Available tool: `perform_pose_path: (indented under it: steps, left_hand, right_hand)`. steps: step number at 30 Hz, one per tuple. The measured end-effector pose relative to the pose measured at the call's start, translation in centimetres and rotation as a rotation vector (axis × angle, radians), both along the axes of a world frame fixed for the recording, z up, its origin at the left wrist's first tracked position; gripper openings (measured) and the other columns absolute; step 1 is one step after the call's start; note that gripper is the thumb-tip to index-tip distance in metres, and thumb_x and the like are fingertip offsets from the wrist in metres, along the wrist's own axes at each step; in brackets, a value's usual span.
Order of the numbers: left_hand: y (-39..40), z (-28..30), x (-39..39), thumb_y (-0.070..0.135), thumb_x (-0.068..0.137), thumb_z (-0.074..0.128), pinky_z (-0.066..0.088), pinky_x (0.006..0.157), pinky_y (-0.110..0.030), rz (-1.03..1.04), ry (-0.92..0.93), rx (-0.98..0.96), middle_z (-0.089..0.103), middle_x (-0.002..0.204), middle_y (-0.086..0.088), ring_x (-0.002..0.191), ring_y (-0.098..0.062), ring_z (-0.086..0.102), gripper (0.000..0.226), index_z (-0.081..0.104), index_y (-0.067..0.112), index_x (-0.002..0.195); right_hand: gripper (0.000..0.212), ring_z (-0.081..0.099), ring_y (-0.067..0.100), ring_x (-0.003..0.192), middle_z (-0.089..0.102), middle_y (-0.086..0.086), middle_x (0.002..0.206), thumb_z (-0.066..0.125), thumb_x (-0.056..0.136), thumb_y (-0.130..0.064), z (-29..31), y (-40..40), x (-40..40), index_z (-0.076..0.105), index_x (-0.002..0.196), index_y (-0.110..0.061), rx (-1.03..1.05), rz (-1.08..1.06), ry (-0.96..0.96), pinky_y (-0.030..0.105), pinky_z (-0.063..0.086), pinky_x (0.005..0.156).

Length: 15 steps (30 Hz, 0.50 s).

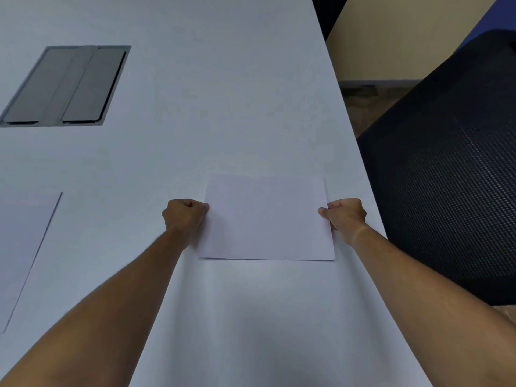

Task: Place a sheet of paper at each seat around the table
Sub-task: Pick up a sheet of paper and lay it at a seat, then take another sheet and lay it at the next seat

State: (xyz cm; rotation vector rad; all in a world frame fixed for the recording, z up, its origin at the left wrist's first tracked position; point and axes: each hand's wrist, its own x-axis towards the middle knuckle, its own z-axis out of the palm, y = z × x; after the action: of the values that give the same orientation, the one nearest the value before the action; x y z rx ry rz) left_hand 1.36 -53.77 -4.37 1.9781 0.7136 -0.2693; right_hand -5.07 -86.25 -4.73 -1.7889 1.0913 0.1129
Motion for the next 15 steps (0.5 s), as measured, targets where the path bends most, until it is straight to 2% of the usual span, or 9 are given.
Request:
perform_pose_path:
  steps: [3,8,15]
  left_hand:
    - [-0.28,-0.22,-0.02,0.021,0.071,0.074,0.05,0.069,-0.024,-0.019,0.011,0.042,0.072,0.074,-0.001,0.07,-0.018,0.065,0.009,0.073,0.013,0.067]
    - [-0.38,-0.49,-0.01,0.021,0.071,0.074,0.048,0.068,-0.024,-0.003,0.014,0.082,0.071,0.075,-0.001,0.068,-0.017,0.063,0.009,0.073,0.014,0.067]
    - [-0.6,-0.48,-0.12,0.019,0.072,0.072,0.053,0.072,-0.029,0.018,0.006,0.113,0.07,0.074,0.001,0.073,-0.02,0.066,0.008,0.072,0.013,0.066]
  right_hand:
    - [0.022,0.067,0.028,0.095,0.069,0.009,0.103,0.082,0.077,-0.013,-0.27,-0.04,0.13,0.068,0.094,-0.01,-0.066,0.02,0.018,0.038,0.057,0.088]
    - [0.023,0.066,0.028,0.093,0.068,0.007,0.099,0.084,0.076,-0.016,-0.57,0.19,0.38,0.07,0.093,-0.009,-0.161,0.073,0.018,0.037,0.057,0.086]
    - [0.024,0.059,0.023,0.086,0.062,0.003,0.093,0.084,0.076,-0.02,-0.72,0.52,0.47,0.067,0.091,-0.011,-0.213,0.092,0.022,0.03,0.049,0.076]
